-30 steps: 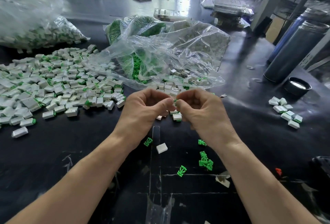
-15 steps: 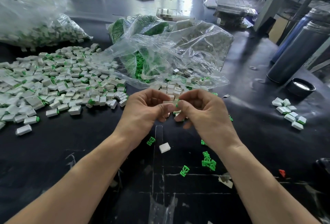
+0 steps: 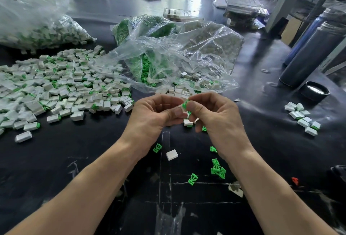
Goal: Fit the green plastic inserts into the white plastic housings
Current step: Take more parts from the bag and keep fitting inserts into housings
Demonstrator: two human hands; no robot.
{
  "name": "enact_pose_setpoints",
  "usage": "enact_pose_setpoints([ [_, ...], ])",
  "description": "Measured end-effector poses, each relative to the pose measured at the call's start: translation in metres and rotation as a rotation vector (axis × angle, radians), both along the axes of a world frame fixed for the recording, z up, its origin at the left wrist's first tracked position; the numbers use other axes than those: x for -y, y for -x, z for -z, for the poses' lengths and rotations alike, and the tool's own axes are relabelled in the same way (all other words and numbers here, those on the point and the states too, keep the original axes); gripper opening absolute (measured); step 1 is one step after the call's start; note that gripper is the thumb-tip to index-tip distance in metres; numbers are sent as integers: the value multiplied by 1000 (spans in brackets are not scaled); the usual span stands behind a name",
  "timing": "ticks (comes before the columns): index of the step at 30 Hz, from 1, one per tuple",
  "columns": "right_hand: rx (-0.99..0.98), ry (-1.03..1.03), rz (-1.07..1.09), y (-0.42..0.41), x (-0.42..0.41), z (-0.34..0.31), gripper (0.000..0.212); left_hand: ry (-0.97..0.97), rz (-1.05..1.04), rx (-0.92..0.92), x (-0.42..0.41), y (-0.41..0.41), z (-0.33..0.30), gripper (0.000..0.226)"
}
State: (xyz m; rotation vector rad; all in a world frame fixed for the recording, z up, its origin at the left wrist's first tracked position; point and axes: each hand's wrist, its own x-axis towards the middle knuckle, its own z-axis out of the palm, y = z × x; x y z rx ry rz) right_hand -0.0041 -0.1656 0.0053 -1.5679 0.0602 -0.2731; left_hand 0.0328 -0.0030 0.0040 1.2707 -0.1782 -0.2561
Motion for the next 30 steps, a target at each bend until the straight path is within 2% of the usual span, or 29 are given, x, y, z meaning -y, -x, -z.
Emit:
enact_pose_setpoints([
  [10,17,136,50,0,-3,4,8,-156,-56,50,2,2,4,12],
  [22,-4,417,-10,0,4,5,10,-304,-40,181,-5,-3,9,11],
  [30,21,497,-57,2,4,2,12,-379,-18,253,-9,-6,6,12],
])
